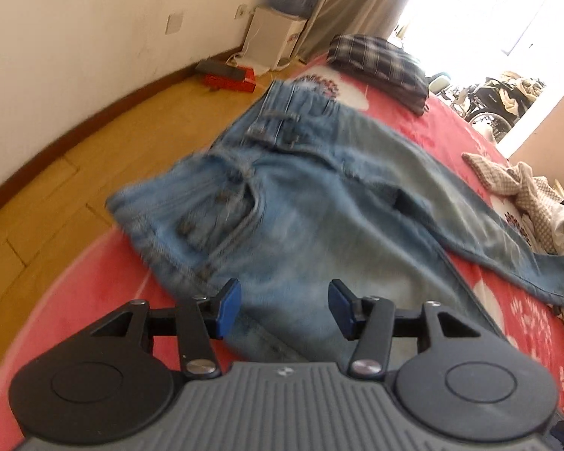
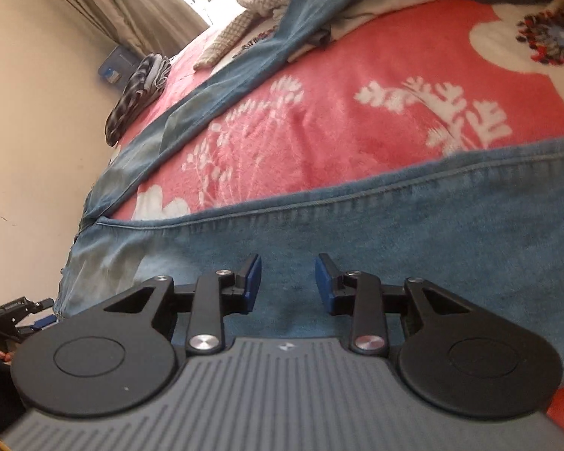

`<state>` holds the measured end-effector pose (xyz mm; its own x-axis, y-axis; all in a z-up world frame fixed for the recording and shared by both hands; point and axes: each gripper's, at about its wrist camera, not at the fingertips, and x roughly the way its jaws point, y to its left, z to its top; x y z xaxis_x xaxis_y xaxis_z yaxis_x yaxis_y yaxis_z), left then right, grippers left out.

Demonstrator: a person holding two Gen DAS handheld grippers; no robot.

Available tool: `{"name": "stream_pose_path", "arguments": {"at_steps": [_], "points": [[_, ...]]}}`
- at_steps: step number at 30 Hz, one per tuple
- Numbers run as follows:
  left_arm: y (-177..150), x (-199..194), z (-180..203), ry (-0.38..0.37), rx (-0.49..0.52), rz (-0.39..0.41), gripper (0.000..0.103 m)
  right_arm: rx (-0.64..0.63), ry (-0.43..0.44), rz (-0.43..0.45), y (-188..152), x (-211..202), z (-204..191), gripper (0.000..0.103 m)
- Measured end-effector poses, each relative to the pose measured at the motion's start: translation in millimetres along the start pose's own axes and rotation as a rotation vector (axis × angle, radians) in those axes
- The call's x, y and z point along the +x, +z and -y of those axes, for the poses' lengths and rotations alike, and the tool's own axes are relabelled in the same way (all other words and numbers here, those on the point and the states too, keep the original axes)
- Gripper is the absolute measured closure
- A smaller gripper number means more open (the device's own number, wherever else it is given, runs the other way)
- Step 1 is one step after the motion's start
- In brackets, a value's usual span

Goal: Fold clothes
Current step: 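Move both open grippers over the jeans waistband to smooth it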

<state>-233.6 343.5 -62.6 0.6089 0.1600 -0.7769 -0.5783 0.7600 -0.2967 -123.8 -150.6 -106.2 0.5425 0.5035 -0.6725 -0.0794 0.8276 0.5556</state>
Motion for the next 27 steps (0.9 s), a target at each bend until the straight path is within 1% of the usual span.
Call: {"name": "stream_pose_path", "arguments": {"at_steps": [4,6,8,9,12,13,14,15,17,18,20,21,23,24,27], "points": [[24.2,9.7,18.0,0.011,0.076,0.036,0.051,-0.091,0.02,-0.006,13.9,11.2,-17.5,0.07],[36.5,15.3,27.6,0.015,0.115,0.053,0.051,-0.154,0.028,-0.017,28.0,21.4,-28.0,0.07],[51.9,30.6,45.2,-0.001,0.161,0.05,0.051,-0.23,0.038,-0.019,47.0,32.8,-41.1,0.07],[58.8,39.3,54.7,-0.011,0.164,0.046,0.051,-0.271,0.043,-0.02,58.9,39.4,-48.8,0.07],[76.6,68.0,85.0,-0.079,0.154,0.017,0.051,-0.414,0.065,-0.022,97.8,61.8,-76.5,0.068],[80.3,77.0,98.1,-0.111,0.155,0.014,0.051,-0.471,0.074,-0.023,110.7,71.1,-89.4,0.062],[81.8,85.1,110.6,-0.14,0.163,0.018,0.051,-0.529,0.082,-0.024,123.4,80.7,-103.2,0.06],[81.6,93.3,120.9,-0.153,0.181,0.023,0.051,-0.59,0.092,-0.026,135.7,91.8,-117.7,0.056],[81.2,109.7,141.3,-0.179,0.215,0.032,0.051,-0.705,0.116,-0.036,159.5,117.1,-148.0,0.052],[81.0,117.9,151.5,-0.192,0.233,0.036,0.052,-0.755,0.131,-0.045,170.9,131.6,-163.9,0.048],[80.8,133.9,170.5,-0.215,0.265,0.044,0.053,-0.811,0.172,-0.074,192.4,165.9,-192.2,0.043],[81.6,138.9,170.4,-0.215,0.263,0.038,0.053,-0.824,0.19,-0.094,202.1,185.6,-204.8,0.04],[83.2,148.9,170.2,-0.215,0.259,0.025,0.055,-0.834,0.218,-0.143,218.7,227.3,-227.6,0.039],[84.0,153.9,170.1,-0.214,0.257,0.019,0.055,-0.833,0.228,-0.172,225.3,248.8,-237.8,0.037],[86.3,169.0,169.1,-0.213,0.248,-0.001,0.056,-0.861,0.236,-0.227,234.4,304.2,-265.5,0.034]]}}
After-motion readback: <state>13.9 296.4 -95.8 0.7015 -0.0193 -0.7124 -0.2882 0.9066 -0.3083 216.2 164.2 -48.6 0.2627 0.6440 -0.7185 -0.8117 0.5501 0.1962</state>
